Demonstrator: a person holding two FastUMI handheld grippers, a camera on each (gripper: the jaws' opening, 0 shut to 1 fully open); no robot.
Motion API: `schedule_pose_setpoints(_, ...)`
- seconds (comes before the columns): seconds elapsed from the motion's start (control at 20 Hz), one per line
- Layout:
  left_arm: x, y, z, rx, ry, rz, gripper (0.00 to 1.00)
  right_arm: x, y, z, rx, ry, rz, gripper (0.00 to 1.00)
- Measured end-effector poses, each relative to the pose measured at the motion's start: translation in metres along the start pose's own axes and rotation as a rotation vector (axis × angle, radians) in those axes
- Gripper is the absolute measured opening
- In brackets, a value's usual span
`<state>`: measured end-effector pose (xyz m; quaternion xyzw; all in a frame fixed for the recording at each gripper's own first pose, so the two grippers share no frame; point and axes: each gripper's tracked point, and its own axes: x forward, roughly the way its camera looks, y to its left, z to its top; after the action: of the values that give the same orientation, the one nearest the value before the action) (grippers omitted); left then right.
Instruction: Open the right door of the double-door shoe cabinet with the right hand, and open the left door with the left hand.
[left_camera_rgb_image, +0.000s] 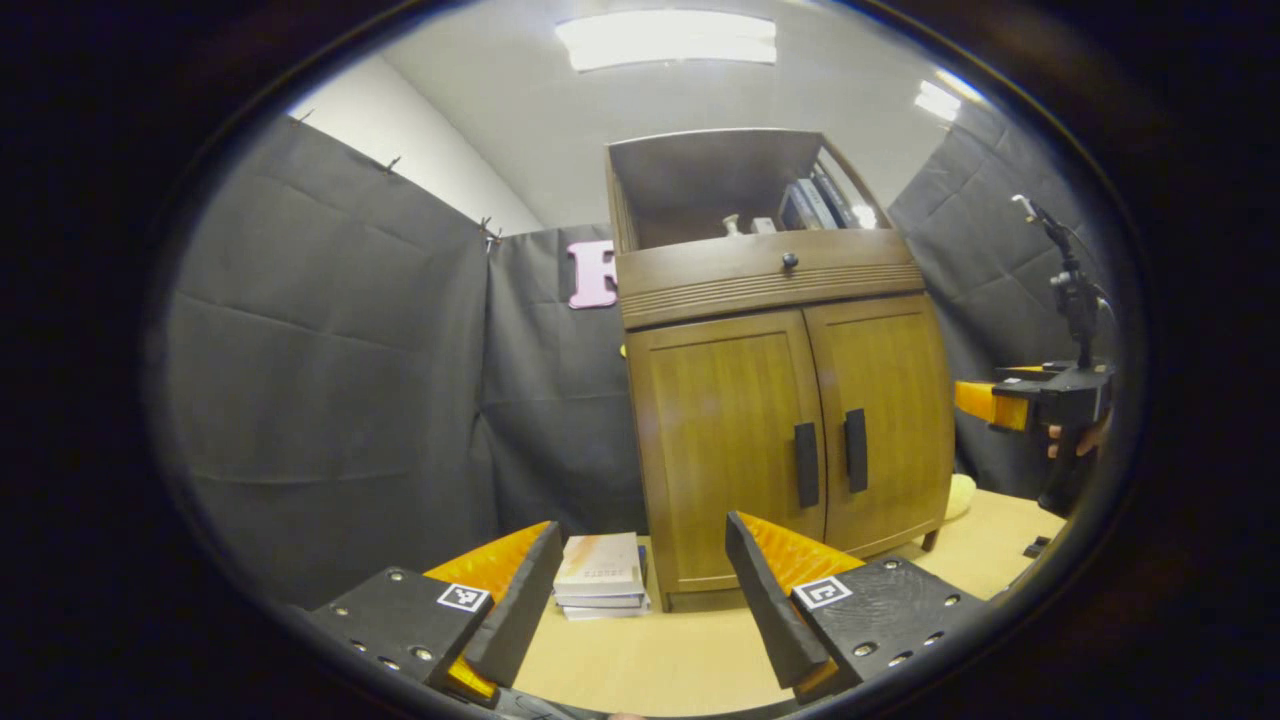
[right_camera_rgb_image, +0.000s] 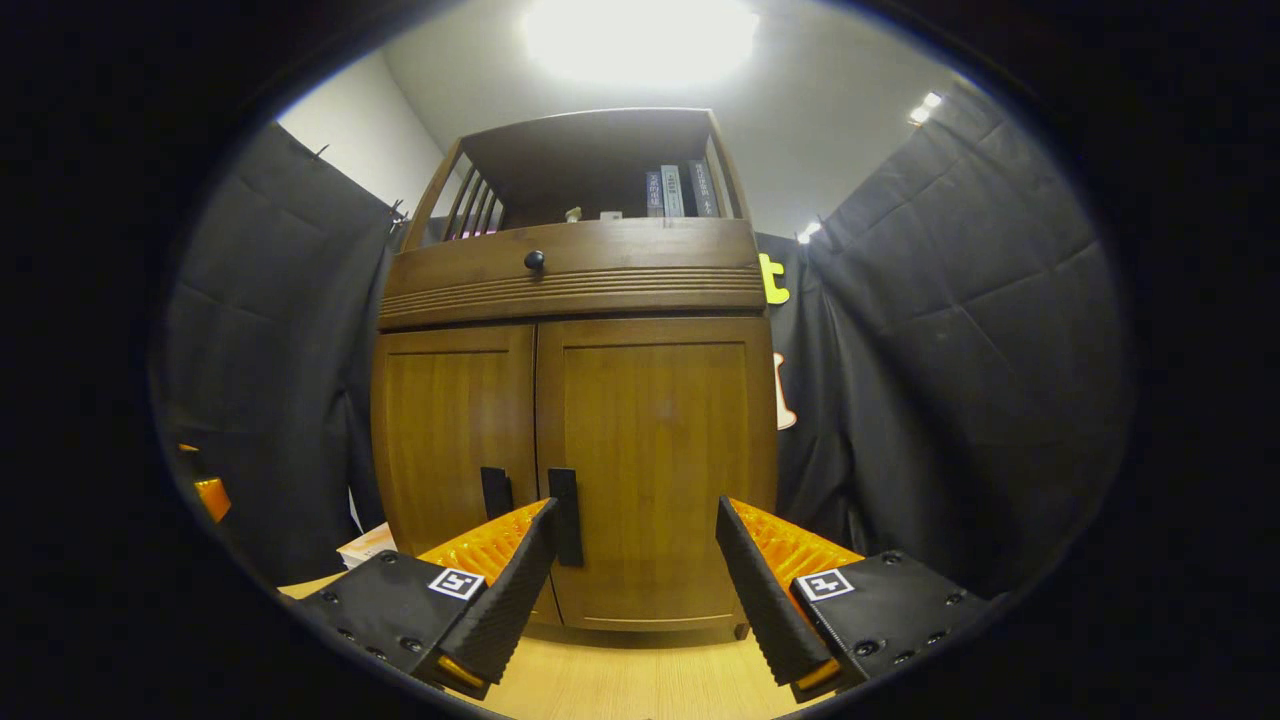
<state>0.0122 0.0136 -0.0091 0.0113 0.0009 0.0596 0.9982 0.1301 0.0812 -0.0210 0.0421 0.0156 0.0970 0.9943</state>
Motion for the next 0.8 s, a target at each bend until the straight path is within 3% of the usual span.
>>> schedule_pose_setpoints(0.8,0.005,0.017,-0.009,0.019,0.051,0.16,0.96,0.124,0.049,-0.06,0.038,0.106,0.134,0.97)
